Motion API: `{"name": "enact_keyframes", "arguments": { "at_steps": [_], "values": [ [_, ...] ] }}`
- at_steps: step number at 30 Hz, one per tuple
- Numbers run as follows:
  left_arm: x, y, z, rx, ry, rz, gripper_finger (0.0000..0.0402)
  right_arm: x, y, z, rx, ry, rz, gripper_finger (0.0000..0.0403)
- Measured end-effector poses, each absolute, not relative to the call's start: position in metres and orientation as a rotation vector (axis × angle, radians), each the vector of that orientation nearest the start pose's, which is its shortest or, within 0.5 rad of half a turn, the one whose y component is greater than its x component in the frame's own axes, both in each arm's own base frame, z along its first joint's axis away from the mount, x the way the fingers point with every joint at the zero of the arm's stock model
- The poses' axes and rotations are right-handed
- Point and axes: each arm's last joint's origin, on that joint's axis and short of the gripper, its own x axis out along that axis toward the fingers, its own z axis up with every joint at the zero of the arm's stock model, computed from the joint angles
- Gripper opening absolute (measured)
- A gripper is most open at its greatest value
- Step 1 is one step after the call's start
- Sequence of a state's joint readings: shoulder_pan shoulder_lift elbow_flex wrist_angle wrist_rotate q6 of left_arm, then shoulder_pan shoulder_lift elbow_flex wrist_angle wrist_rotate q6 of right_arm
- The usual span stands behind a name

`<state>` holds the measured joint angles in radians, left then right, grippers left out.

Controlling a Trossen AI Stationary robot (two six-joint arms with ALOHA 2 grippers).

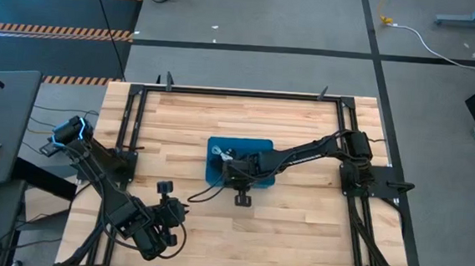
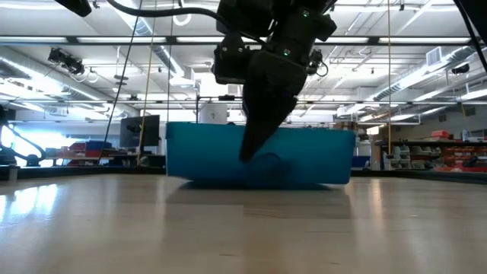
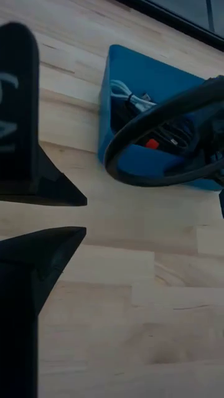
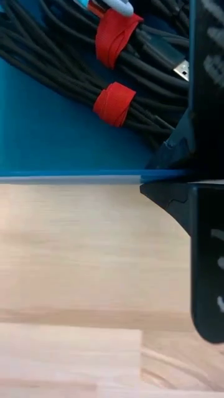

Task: Pick and place USB-C Cables
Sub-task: Move the blue bin to the center of the table

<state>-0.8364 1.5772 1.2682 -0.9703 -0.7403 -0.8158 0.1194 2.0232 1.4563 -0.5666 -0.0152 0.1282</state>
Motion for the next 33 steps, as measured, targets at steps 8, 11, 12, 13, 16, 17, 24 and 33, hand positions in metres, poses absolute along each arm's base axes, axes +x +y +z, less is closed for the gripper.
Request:
{"name": "enact_keyframes", "arguments": {
  "at_steps": [8,11,12,13,16,17,24,33],
  "values": [
    [0.216,-0.210,0.265,0.130,0.819,0.266,0.0071,0.417,0.044,0.174,-0.004,1.087,0.095,0.0006],
    [0.216,-0.211,0.266,0.123,0.814,0.264,0.0071,0.418,0.040,0.173,0.022,1.090,0.076,0.0005],
    [0.217,-0.211,0.266,0.122,0.813,0.263,0.0071,0.419,0.039,0.170,0.031,1.096,0.071,0.0005],
    [0.217,-0.211,0.266,0.121,0.813,0.263,0.0071,0.420,0.038,0.168,0.044,1.095,0.075,0.0005],
    [0.217,-0.211,0.266,0.117,0.810,0.262,0.0071,0.423,0.035,0.160,0.103,1.110,0.076,0.0006],
    [0.217,-0.211,0.266,0.116,0.809,0.261,0.0071,0.424,0.034,0.158,0.124,1.106,0.078,0.0006],
    [0.217,-0.212,0.266,0.112,0.805,0.256,0.0071,0.427,0.033,0.153,0.143,1.109,0.075,0.0007],
    [0.217,-0.213,0.266,0.106,0.804,0.252,0.0071,0.428,0.032,0.153,0.163,1.093,0.034,0.0007]
  ]
}}
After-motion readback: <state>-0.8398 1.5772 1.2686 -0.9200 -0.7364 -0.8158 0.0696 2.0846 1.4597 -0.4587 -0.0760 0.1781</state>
